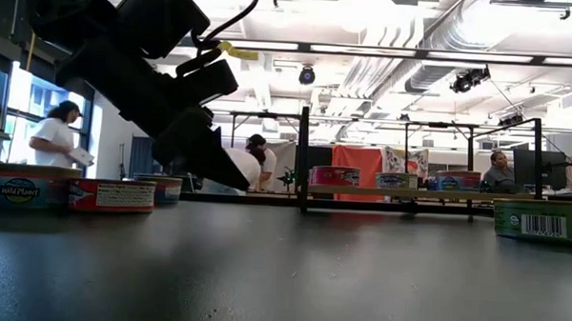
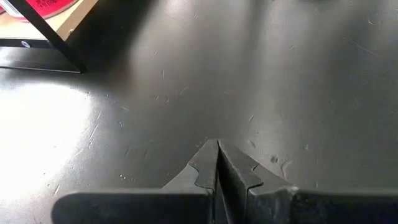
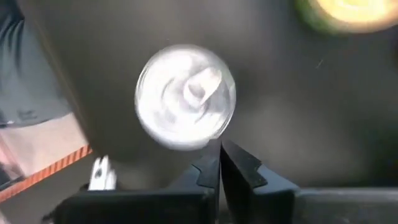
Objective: Stack canned seafood by type on shelf
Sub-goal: Put the green tuna can aligned with the other green tuna can
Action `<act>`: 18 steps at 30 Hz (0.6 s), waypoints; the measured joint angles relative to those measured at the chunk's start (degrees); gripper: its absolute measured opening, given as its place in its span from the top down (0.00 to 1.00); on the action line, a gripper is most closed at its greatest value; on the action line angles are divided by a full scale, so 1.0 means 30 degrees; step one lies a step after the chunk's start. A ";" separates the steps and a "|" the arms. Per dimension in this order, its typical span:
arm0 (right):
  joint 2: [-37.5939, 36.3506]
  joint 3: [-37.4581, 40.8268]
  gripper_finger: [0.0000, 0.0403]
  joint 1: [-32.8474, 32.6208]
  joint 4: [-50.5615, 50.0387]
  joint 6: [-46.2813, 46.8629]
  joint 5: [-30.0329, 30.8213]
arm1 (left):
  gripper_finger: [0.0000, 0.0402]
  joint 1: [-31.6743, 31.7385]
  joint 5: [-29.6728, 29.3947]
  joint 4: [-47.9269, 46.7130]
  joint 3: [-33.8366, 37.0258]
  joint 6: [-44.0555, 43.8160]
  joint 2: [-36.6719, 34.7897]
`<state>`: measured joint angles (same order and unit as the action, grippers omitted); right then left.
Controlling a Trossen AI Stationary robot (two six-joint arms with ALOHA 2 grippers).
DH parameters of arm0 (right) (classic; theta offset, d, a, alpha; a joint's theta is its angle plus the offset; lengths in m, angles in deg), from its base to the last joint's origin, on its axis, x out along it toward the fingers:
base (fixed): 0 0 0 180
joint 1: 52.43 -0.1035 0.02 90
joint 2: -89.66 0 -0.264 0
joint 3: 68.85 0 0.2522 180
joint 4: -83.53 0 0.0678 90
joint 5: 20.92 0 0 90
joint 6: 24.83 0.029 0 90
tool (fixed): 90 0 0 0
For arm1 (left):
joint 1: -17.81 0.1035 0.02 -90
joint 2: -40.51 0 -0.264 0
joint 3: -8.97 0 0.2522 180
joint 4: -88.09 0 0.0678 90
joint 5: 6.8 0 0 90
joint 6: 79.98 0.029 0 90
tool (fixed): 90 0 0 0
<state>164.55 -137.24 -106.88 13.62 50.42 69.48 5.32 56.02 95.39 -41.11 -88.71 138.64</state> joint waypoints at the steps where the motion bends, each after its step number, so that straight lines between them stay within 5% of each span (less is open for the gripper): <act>1: 0.0000 0.0000 0.99 -0.0443 0.0030 0.0572 -0.0014 | 0.99 0.0000 0.0000 -0.0005 0.0000 -0.0005 0.0000; 10: 0.1138 0.0015 0.96 -0.2915 0.1374 0.1127 0.1213 | 0.99 0.0049 0.0000 0.0061 0.0000 0.0306 0.0000; 18: 0.4081 0.0015 0.72 -0.3006 0.7672 -0.1472 0.1828 | 0.99 0.0577 -0.0008 0.1352 0.0007 0.0688 0.0000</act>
<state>176.79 -137.20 -115.90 36.63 46.00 74.96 7.05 56.00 99.44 -41.08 -86.65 138.64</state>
